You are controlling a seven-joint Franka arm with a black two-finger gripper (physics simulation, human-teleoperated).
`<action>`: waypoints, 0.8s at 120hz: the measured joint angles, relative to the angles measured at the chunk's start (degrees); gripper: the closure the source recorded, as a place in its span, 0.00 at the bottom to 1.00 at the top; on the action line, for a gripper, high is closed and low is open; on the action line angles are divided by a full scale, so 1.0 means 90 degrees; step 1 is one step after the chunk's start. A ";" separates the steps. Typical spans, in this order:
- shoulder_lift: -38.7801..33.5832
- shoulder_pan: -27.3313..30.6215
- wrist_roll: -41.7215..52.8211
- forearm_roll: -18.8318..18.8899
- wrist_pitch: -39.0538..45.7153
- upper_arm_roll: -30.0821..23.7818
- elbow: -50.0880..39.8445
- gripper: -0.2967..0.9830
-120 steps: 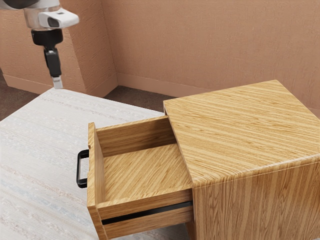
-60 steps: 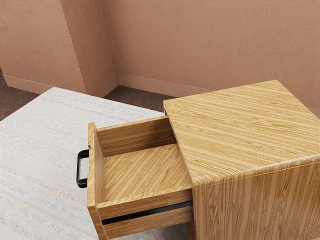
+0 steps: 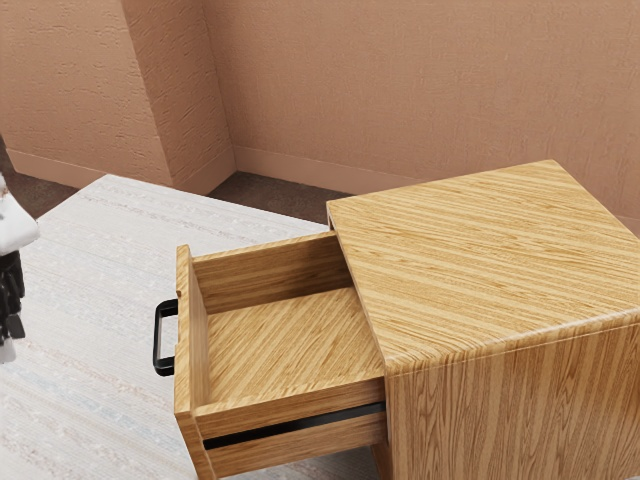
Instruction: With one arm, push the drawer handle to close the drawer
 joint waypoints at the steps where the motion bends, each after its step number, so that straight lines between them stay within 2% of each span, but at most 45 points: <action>1: -0.0013 0.0008 -0.0009 -0.0029 0.0049 -0.0009 -0.0053 0.57; 15: -0.0089 0.0012 -0.0128 -0.0291 0.0660 -0.0064 -0.0545 0.71; 33: -0.0101 -0.0053 -0.0258 -0.0482 0.1203 -0.0218 -0.0703 0.79; 64: -0.0072 -0.0163 -0.0549 -0.0884 0.1721 -0.0542 -0.0719 0.83; 96: 0.0176 0.0055 -0.0788 -0.1449 0.1887 -0.1115 -0.0649 0.84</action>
